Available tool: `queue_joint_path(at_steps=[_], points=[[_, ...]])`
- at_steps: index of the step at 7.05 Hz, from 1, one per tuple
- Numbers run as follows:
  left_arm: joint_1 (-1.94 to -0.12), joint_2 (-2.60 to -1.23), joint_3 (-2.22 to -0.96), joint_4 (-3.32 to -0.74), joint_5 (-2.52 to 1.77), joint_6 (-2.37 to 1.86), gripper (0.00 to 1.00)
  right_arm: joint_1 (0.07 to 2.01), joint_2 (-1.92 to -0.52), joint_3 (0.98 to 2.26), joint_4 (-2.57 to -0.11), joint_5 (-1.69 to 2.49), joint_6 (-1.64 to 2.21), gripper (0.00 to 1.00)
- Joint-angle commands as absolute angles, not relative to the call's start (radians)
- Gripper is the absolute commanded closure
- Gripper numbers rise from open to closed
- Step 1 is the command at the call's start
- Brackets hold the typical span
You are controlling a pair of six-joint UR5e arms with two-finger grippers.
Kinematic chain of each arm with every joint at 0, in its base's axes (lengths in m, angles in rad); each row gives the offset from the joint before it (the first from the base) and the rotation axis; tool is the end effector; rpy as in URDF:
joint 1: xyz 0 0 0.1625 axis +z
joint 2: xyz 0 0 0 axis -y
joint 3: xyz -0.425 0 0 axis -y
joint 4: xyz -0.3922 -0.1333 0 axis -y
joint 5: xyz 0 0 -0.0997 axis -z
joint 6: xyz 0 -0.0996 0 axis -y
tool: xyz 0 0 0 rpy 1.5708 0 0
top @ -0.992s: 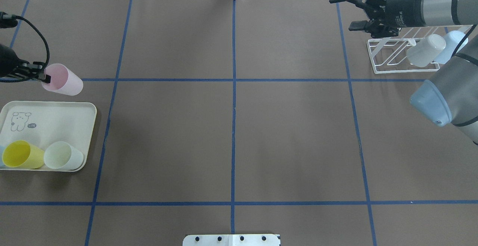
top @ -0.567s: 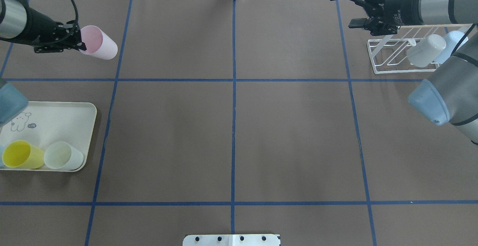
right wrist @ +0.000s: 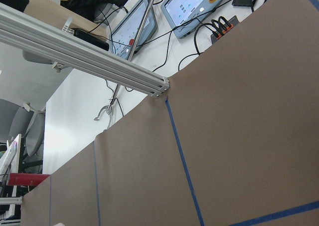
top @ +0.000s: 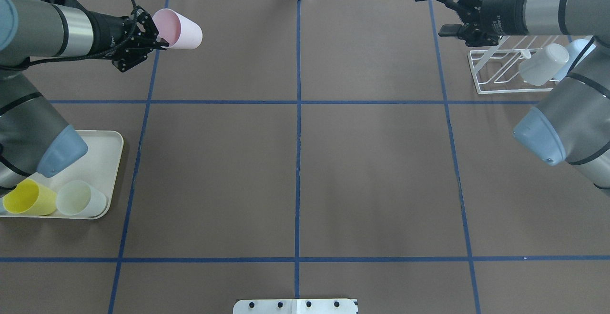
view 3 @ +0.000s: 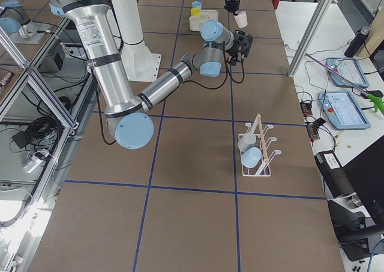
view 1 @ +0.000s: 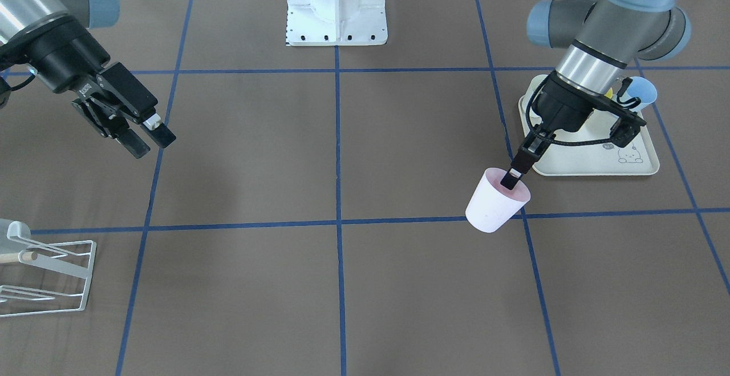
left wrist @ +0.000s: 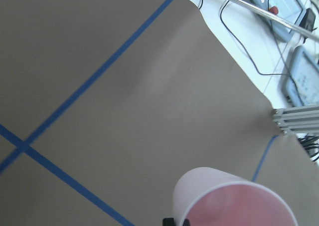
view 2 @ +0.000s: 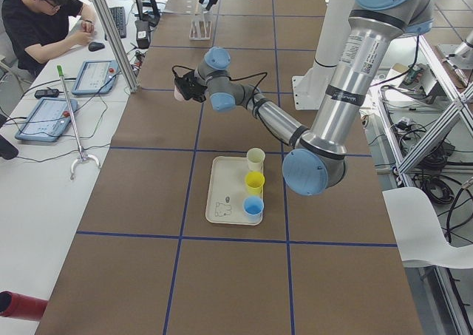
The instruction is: Transfer IKEA cup to right arm and place on rack
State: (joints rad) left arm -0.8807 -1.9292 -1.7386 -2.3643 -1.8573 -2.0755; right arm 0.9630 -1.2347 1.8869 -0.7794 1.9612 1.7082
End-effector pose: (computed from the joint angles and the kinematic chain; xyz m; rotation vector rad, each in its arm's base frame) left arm 0.3044 -0.5339 0.2907 0.0059 1.3977 -0.9786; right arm -0.2391 -0.5108 0.2385 0.2828 -1.4557 0.6156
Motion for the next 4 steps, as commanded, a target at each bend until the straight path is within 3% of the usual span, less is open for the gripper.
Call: queue_joint_path(at_steps=[1, 4], points=[[-0.784, -1.931, -1.715, -2.611, -1.693, -2.331, 1.0, 0.89, -1.209, 1.887, -0.74, 1.861, 1.79, 0.0], [-0.746, -1.934, -1.622, -2.967, -1.566, -2.576, 1.0, 0.72, -1.187, 1.882, -0.591, 1.587, 1.943, 0.0]])
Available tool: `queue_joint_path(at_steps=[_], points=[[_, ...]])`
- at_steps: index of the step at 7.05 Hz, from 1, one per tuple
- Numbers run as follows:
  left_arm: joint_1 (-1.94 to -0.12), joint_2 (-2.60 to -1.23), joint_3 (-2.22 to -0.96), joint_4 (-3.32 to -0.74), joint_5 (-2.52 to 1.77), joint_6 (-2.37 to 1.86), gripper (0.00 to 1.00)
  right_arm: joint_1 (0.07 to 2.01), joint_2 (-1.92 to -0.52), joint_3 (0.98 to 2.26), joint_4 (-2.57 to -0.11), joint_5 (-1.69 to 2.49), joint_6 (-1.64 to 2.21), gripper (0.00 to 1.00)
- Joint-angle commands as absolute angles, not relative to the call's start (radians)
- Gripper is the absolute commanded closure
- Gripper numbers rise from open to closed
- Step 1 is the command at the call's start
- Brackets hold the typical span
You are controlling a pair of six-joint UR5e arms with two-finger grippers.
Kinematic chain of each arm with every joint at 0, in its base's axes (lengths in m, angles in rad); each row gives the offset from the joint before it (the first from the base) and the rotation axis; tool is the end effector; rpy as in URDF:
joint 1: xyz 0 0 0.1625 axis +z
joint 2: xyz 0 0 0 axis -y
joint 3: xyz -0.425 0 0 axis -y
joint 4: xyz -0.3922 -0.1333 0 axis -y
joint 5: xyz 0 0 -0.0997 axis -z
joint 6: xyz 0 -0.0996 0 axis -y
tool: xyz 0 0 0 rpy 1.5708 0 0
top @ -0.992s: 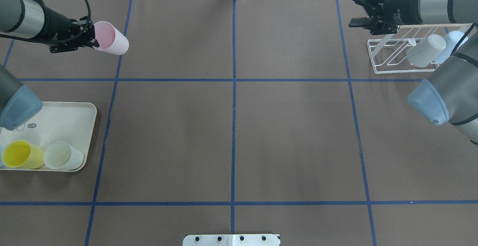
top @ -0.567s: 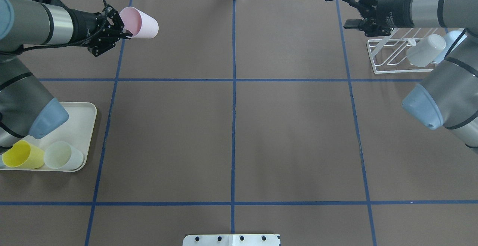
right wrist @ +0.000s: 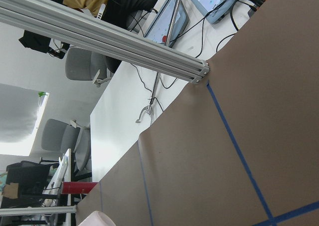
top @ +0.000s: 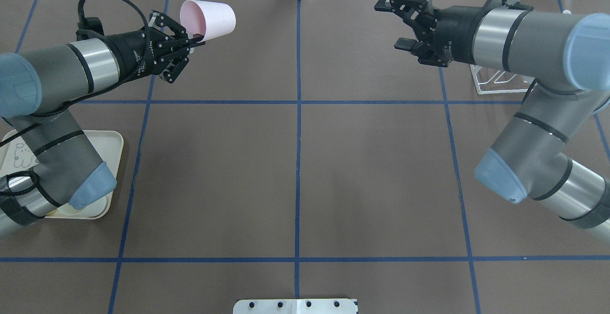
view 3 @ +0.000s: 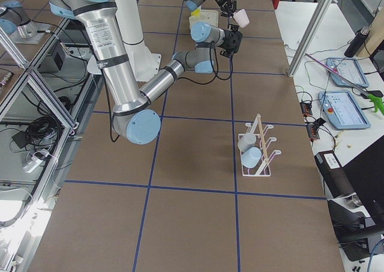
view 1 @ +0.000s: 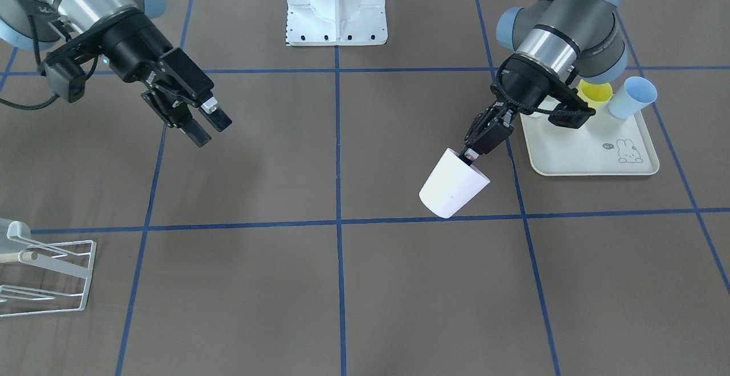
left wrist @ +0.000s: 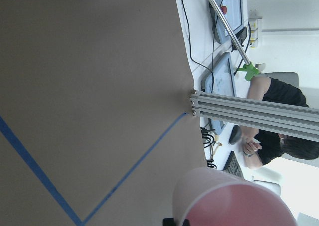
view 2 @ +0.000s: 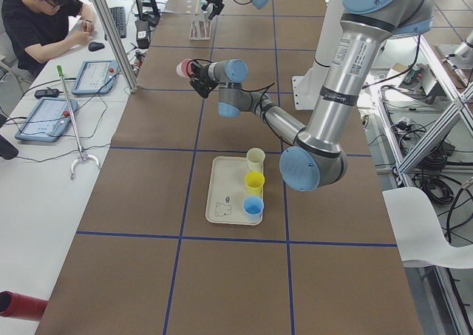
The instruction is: Transfer IKEA cup to right arm and place on rack
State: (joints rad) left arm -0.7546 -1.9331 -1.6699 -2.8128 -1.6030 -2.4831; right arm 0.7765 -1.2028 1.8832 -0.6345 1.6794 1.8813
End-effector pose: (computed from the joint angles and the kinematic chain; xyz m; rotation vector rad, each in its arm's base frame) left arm 0.3388 -0.4971 0.2733 -0.1725 1.8508 -1.1844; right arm -0.3080 -0.4743 0.2082 0.3006 -1.6417 0.7457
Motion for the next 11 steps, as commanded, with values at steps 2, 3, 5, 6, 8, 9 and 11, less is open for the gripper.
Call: queue_joint_path(at_steps=[2, 3, 5, 6, 8, 9, 11], points=[[-0.735, -1.966, -1.571, -3.14, -1.565, -2.654, 1.0, 0.671, -1.14, 1.872, -0.577, 1.497, 1.993, 0.0], [-0.709, -2.021, -1.571, -3.143, -1.553, -2.655, 1.0, 0.655, -1.106, 1.865, -0.575, 1.479, 2.032, 0.0], [-0.616, -2.072, -1.568, -3.148, -1.432, -2.652, 1.0, 0.627, -1.065, 1.858, -0.575, 1.436, 2.037, 0.0], [-0.611, -2.074, -1.571, -3.166, -1.43, -2.654, 1.0, 0.627, -1.065, 1.858, -0.575, 1.437, 2.036, 0.0], [-0.591, -2.082, -1.563, -3.217, -1.41, -2.652, 1.0, 0.621, -1.063, 1.855, -0.574, 1.433, 2.036, 0.0], [-0.574, -2.106, -1.546, -3.22, -1.39, -2.651, 1.0, 0.618, -1.062, 1.85, -0.574, 1.433, 2.036, 0.0], [-0.54, -2.134, -1.534, -3.218, -1.365, -2.651, 1.0, 0.615, -1.062, 1.85, -0.574, 1.433, 2.036, 0.0]])
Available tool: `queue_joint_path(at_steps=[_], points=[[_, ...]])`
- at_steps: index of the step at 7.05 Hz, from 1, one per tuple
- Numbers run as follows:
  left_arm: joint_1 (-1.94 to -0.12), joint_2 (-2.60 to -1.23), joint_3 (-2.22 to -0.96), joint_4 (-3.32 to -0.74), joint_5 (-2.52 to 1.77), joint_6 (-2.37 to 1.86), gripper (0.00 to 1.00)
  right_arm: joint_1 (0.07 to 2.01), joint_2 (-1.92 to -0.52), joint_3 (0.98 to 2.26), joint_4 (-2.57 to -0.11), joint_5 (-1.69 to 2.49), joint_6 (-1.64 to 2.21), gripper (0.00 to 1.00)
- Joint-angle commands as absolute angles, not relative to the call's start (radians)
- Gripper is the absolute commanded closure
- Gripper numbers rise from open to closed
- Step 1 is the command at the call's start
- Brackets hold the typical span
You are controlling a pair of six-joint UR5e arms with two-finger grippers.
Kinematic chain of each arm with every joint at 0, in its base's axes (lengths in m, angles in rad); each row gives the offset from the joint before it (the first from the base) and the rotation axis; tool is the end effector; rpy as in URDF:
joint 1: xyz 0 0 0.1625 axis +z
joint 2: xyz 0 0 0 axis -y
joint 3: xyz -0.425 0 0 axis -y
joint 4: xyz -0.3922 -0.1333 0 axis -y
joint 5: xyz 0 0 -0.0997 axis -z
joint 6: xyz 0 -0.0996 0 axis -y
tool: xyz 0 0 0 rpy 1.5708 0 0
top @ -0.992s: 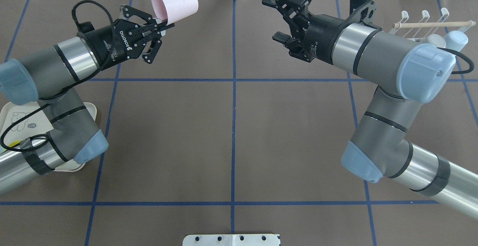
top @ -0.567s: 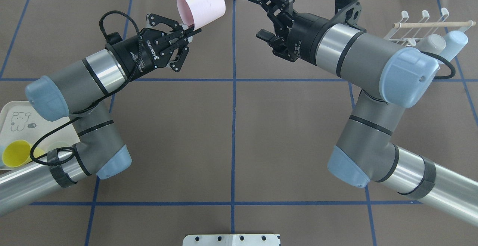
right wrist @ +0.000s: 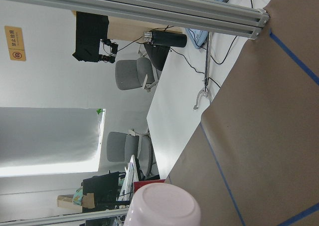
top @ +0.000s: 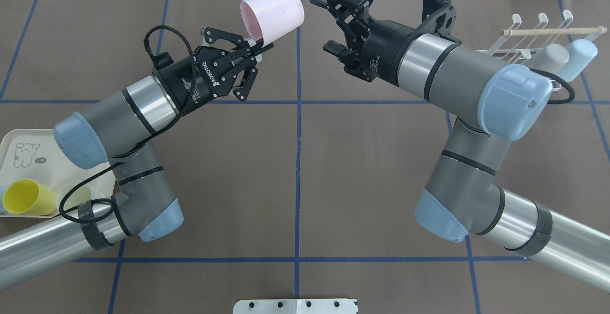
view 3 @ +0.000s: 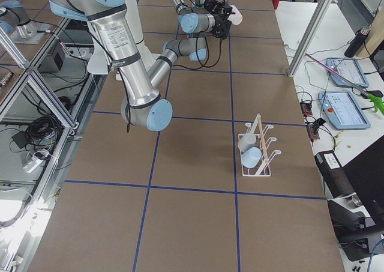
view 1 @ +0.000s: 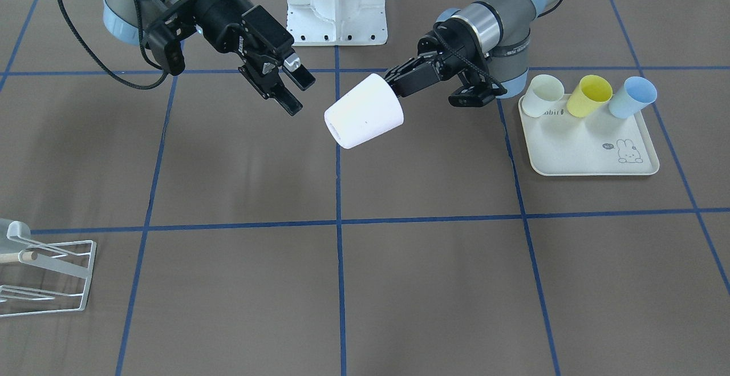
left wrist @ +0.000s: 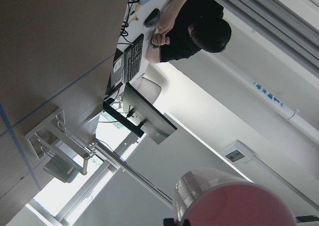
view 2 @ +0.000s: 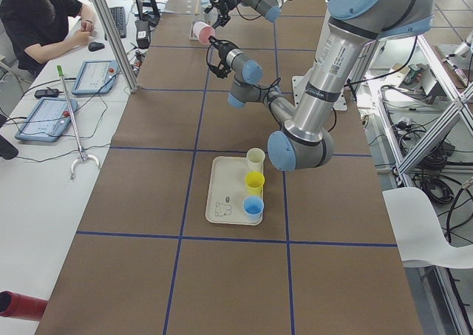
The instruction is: Transfer IKEA cup to right arm and place on rack
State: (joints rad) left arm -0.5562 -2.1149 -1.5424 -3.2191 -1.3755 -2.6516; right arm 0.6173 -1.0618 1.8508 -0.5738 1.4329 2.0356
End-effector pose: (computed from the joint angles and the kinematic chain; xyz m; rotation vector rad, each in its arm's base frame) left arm 0.4175 -0.4393 0.1954 -0.4983 2.3351 -1.0855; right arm -0.3704 -0.4432 0.1368 0.2464 -1.8590 0.8871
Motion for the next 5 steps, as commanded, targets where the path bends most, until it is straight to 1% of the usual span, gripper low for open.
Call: queue_joint_path(at_steps=[1, 5], points=[[-0.529, -2.141, -1.531, -3.22, -1.361, -2.651, 1.0, 0.612, -1.062, 1.85, -0.574, 1.433, 2.036, 0.0], [-0.506, -2.164, -1.528, -3.201, -1.355, -2.642, 1.0, 0.6, -1.062, 1.848, -0.574, 1.417, 2.036, 0.0]])
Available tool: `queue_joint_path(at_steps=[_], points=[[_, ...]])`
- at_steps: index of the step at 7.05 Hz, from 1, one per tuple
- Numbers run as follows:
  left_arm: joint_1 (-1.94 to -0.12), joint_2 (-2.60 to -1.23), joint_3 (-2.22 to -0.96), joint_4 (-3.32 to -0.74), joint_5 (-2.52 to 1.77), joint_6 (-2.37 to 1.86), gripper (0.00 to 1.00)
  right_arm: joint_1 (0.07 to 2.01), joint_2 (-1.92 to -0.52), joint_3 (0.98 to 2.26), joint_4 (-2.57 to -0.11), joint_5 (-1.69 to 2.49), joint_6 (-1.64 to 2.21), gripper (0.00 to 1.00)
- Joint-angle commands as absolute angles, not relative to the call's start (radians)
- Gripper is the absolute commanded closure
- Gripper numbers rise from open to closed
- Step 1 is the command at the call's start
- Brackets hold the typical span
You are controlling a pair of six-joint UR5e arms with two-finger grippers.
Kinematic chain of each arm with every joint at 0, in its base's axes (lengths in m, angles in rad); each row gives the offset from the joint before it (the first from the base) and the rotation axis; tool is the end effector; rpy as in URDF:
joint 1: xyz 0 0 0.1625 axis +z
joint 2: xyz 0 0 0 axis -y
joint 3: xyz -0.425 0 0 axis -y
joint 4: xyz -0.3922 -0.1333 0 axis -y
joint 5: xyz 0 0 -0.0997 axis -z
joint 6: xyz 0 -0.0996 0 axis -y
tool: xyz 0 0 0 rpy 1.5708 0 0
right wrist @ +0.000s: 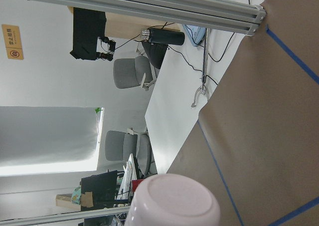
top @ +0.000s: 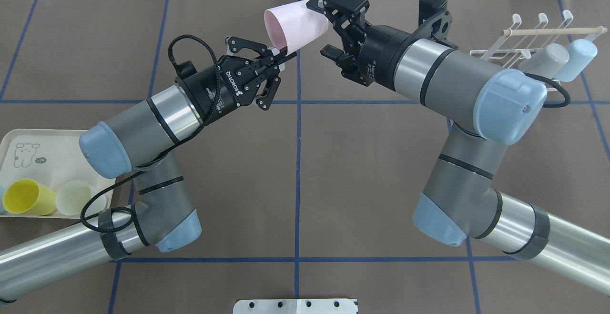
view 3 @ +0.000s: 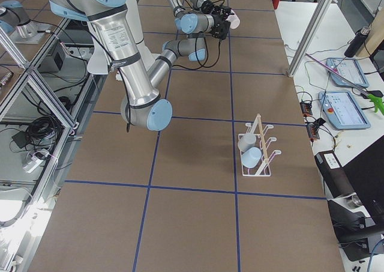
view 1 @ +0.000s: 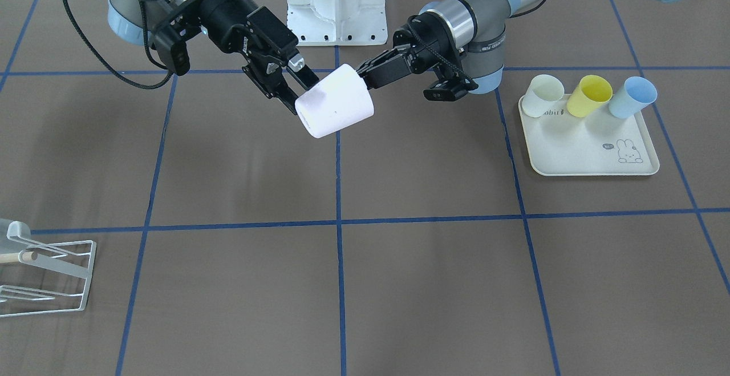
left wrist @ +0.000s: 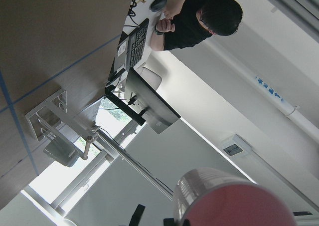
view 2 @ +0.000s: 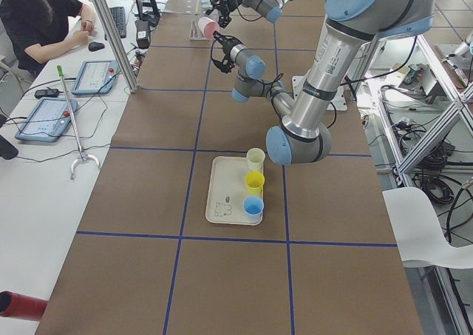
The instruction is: Transfer IKEA cup to right arm and place on rack
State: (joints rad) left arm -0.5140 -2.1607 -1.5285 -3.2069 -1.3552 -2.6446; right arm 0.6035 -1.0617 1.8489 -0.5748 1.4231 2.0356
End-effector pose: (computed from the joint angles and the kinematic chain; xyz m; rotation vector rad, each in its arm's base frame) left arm 0.4408 -0.4264 0.1740 -0.5331 2.3423 -1.0701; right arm -0.3765 -0.4392 0.1375 0.2408 -1.8562 0.8870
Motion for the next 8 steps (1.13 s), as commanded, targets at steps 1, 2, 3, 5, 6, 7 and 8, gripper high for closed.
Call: queue_joint_path(at_steps=[1, 2, 3, 5, 6, 7, 8], points=[[-0.503, -2.166, -1.528, -3.201, -1.356, -2.638, 1.0, 0.597, -1.06, 1.847, -0.575, 1.416, 2.036, 0.0], [-0.503, -2.166, -1.528, -3.201, -1.356, -2.638, 1.0, 0.595, -1.06, 1.847, -0.575, 1.416, 2.036, 0.0], [-0.502, -2.167, -1.529, -3.201, -1.356, -2.638, 1.0, 0.595, -1.06, 1.847, -0.575, 1.414, 2.036, 0.0], [-0.489, -2.178, -1.529, -3.201, -1.355, -2.638, 1.0, 0.595, -1.06, 1.847, -0.575, 1.414, 2.036, 0.0], [-0.486, -2.183, -1.531, -3.201, -1.353, -2.638, 1.0, 0.597, -1.06, 1.847, -0.575, 1.414, 2.036, 0.0], [-0.477, -2.187, -1.531, -3.201, -1.336, -2.638, 1.0, 0.595, -1.06, 1.847, -0.575, 1.414, 2.036, 0.0], [-0.469, -2.189, -1.534, -3.201, -1.335, -2.638, 1.0, 0.597, -1.06, 1.847, -0.575, 1.414, 2.036, 0.01]])
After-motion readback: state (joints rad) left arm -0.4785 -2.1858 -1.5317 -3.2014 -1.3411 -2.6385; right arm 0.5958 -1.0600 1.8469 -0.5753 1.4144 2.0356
